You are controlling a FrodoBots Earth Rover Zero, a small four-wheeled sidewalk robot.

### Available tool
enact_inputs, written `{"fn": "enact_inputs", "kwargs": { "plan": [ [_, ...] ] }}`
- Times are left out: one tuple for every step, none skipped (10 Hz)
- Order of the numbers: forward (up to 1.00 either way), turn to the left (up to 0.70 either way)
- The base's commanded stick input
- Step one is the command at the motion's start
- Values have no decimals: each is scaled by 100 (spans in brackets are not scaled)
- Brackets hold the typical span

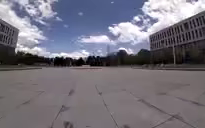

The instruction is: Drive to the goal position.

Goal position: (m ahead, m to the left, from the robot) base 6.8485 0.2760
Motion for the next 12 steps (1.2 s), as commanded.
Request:
{"fn": "enact_inputs", "kwargs": {
  "plan": [
    [70, 0],
    [70, 0],
    [70, 0],
    [70, 0],
    [70, 0],
    [70, 0],
    [70, 0],
    [70, 0],
    [70, 0],
    [70, 0],
    [70, 0],
    [70, 0]
  ]
}}
